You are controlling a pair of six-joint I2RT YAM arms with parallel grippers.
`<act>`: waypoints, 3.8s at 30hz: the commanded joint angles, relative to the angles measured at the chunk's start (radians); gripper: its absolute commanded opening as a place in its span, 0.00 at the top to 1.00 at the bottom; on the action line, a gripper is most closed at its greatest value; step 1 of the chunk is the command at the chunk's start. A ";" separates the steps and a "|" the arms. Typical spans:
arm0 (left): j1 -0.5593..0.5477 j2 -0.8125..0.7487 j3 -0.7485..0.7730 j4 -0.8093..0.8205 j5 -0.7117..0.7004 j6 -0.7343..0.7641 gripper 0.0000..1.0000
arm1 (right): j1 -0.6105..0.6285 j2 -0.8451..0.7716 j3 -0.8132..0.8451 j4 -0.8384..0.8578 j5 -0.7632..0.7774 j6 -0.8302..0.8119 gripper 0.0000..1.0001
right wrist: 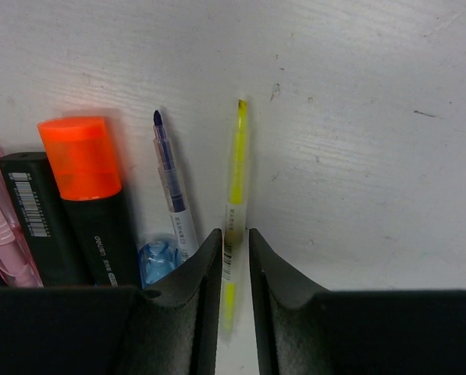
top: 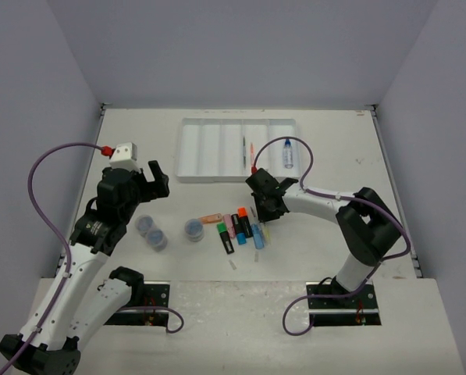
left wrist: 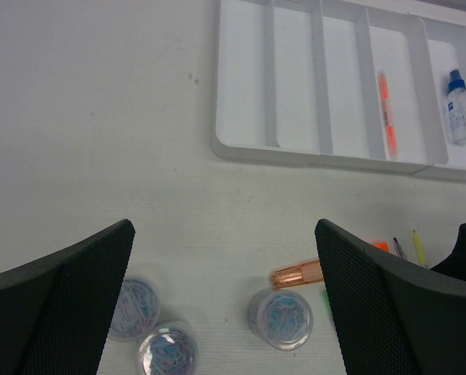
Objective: Sort the stationery into containers
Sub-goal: Pick up the pen from the center of the board, then close the pen cap on the pen.
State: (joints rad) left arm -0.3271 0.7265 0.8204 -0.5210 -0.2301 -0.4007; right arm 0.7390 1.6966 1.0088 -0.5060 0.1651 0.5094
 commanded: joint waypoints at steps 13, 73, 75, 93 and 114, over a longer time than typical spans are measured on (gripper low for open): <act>0.010 0.037 0.037 0.033 0.031 -0.009 0.00 | 0.002 -0.022 0.002 -0.045 0.091 0.043 1.00; -0.949 0.981 0.181 -0.257 -0.092 -1.196 0.70 | -0.323 -0.583 -0.167 0.057 0.000 -0.121 1.00; -0.942 0.984 0.174 -0.247 -0.092 -1.188 0.70 | -0.323 -0.580 -0.167 0.057 -0.007 -0.120 1.00; -0.902 0.990 0.131 -0.198 -0.097 -1.096 0.66 | -0.323 -0.574 -0.170 0.063 -0.022 -0.124 1.00; -0.894 1.024 0.170 -0.233 -0.172 -1.032 0.85 | -0.323 -0.586 -0.174 0.062 -0.030 -0.129 1.00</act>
State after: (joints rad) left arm -1.2304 1.7133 1.0046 -0.7515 -0.3821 -1.4493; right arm 0.4184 1.1244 0.8450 -0.4767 0.1387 0.3986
